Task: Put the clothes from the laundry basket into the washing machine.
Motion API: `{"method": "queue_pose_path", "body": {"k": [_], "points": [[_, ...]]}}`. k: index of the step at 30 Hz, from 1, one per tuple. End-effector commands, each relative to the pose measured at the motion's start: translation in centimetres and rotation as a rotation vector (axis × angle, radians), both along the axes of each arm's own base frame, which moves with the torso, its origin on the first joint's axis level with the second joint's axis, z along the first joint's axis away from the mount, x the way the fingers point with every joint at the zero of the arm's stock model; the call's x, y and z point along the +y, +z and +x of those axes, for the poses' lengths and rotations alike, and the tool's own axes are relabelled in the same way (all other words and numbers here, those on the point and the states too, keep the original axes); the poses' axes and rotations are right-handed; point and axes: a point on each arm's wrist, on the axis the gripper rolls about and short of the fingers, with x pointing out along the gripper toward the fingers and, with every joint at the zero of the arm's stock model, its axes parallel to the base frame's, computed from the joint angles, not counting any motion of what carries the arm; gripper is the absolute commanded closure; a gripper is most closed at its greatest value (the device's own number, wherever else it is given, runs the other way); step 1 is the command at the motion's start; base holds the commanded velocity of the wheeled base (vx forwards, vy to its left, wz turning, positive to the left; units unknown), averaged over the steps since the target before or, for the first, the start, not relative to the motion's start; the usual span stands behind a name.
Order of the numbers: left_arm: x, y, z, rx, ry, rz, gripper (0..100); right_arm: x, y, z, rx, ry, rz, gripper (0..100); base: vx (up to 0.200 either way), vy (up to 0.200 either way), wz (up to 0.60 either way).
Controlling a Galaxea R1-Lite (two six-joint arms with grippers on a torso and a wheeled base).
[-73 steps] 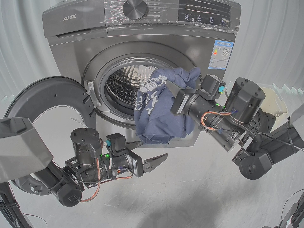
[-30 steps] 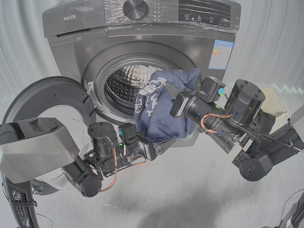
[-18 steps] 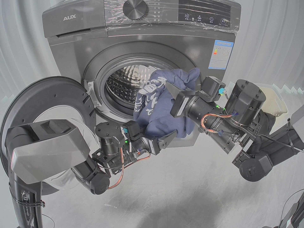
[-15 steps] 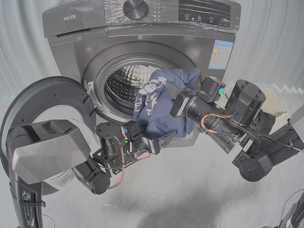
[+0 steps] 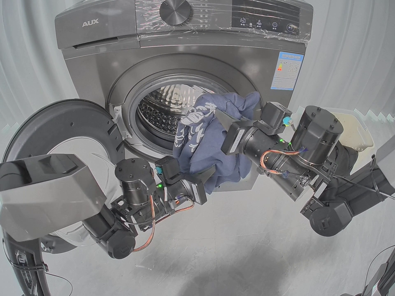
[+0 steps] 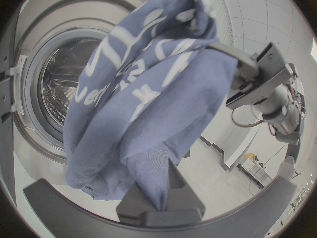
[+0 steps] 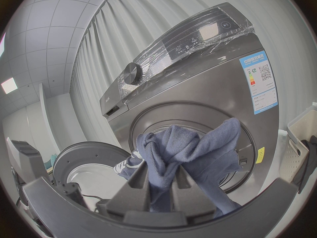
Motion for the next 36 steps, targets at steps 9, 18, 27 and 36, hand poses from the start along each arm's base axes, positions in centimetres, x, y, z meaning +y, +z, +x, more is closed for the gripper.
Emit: {"method": "queue_pose_path", "body": {"k": [9, 18, 27, 36], "points": [[2.1, 3.0, -7.3, -0.086, -0.084, 0.047, 100, 0.0, -2.6, -0.2, 0.054, 0.015, -0.049, 0, 0.000, 0.000, 0.00], [3.8, 5.2, -6.8, -0.154, -0.022, -0.006, 100, -0.9, -5.2, -1.1, 0.131, 0.036, -0.123, 0, 0.000, 0.000, 0.00], [6.4, 6.3, -5.5, -0.187, 0.077, -0.023, 100, -3.0, -5.1, 0.4, 0.140, -0.038, -0.131, 0, 0.000, 0.000, 0.00], [6.8, 7.9, -5.7, -0.240, 0.090, -0.048, 100, -6.6, -7.7, 1.2, 0.215, -0.124, -0.200, 0, 0.000, 0.000, 0.00]]}}
